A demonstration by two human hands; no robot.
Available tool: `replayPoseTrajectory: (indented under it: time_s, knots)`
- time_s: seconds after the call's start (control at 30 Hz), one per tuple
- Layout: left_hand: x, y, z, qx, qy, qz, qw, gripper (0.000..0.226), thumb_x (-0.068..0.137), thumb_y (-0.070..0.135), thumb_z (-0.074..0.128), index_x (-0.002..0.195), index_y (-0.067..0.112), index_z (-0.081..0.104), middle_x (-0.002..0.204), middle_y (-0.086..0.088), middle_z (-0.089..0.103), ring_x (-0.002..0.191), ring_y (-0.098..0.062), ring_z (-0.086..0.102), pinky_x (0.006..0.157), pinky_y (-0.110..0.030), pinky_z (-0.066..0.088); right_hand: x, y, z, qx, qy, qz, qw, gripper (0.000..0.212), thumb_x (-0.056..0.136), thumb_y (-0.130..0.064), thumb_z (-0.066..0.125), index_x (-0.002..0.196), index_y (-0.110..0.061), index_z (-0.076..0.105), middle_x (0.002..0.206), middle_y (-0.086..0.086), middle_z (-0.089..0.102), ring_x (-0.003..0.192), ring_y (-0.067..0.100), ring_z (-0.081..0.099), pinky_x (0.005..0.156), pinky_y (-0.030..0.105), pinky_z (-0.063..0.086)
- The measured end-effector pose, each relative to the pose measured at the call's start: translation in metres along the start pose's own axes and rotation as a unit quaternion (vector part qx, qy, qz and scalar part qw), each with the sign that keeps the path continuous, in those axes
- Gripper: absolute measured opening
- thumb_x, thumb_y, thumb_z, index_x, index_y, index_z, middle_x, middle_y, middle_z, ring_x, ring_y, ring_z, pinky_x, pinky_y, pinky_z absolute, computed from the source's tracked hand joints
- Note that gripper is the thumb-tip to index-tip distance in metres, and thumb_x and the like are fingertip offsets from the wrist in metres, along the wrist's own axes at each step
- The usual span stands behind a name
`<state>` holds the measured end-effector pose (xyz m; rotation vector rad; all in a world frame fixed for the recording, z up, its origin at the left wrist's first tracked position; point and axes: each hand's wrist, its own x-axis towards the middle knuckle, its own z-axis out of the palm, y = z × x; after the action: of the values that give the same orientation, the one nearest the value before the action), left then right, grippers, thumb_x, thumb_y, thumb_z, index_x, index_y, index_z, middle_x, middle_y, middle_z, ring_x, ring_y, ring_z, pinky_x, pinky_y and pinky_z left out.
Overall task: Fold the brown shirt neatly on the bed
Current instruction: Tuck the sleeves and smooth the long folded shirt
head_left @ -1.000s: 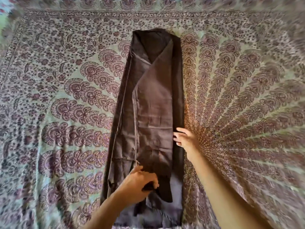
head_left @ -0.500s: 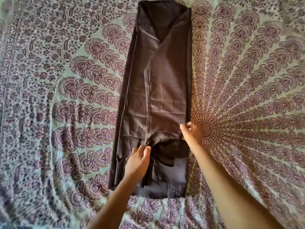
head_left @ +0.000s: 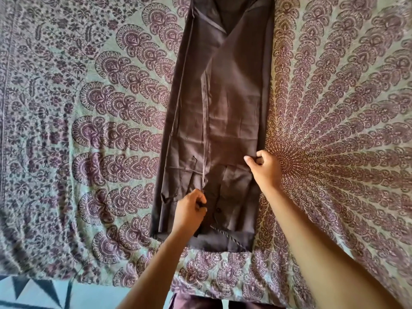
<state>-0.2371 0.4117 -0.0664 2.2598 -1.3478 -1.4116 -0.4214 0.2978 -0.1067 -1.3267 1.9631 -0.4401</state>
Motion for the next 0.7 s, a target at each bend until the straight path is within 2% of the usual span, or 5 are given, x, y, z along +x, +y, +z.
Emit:
replayPoseTrajectory:
  time_s: [0.17, 0.33, 0.43, 0.6, 0.7]
  knots:
    - [0.003, -0.009, -0.005, 0.025, -0.075, -0.01, 0.997, 0.031, 0.072, 0.004, 0.072, 0.07, 0.024, 0.049, 0.066, 0.012, 0.051, 0.061, 0.0, 0.047, 0.055, -0.007, 0.037, -0.008, -0.001, 0.005, -0.027, 0.058, -0.011, 0.998, 0.023, 0.08, -0.028, 0.069, 0.077, -0.006, 0.064, 0.071, 0.012, 0.068, 0.07, 0.034, 0.061, 0.056, 0.031, 0.034]
    - [0.012, -0.007, -0.007, 0.103, -0.136, -0.004, 0.985, 0.025, 0.07, 0.008, 0.073, 0.072, 0.022, 0.051, 0.065, 0.01, 0.053, 0.069, -0.012, 0.056, 0.06, -0.02, 0.038, -0.008, 0.001, 0.004, -0.087, 0.028, -0.014, 0.996, 0.023, 0.082, -0.031, 0.066, 0.086, -0.008, 0.064, 0.076, 0.011, 0.069, 0.076, 0.034, 0.062, 0.057, 0.031, 0.034]
    - [0.009, -0.004, -0.006, 0.113, -0.124, -0.005, 0.986, 0.023, 0.071, 0.009, 0.073, 0.075, 0.02, 0.053, 0.071, 0.004, 0.059, 0.077, -0.019, 0.062, 0.067, -0.026, 0.047, -0.011, 0.002, 0.002, -0.094, 0.024, -0.017, 0.995, 0.024, 0.082, -0.03, 0.067, 0.086, -0.007, 0.063, 0.075, 0.01, 0.068, 0.075, 0.033, 0.062, 0.057, 0.032, 0.036]
    - [0.005, 0.002, -0.017, 0.173, -0.131, -0.014, 0.976, 0.016, 0.075, 0.026, 0.073, 0.084, 0.025, 0.06, 0.087, 0.005, 0.064, 0.08, -0.015, 0.063, 0.071, -0.031, 0.053, -0.017, 0.001, 0.001, -0.101, 0.04, -0.017, 0.994, 0.024, 0.079, -0.031, 0.069, 0.079, -0.009, 0.059, 0.071, 0.005, 0.066, 0.071, 0.031, 0.061, 0.054, 0.028, 0.029]
    - [0.017, 0.02, -0.032, 0.201, -0.007, 0.014, 0.979, 0.004, 0.083, 0.02, 0.06, 0.083, 0.024, 0.062, 0.093, 0.001, 0.058, 0.075, -0.02, 0.061, 0.065, -0.031, 0.052, -0.021, 0.005, 0.003, -0.178, 0.111, -0.111, 0.972, 0.032, 0.071, -0.033, 0.073, 0.088, -0.01, 0.058, 0.083, 0.009, 0.061, 0.073, 0.029, 0.057, 0.055, 0.028, 0.033]
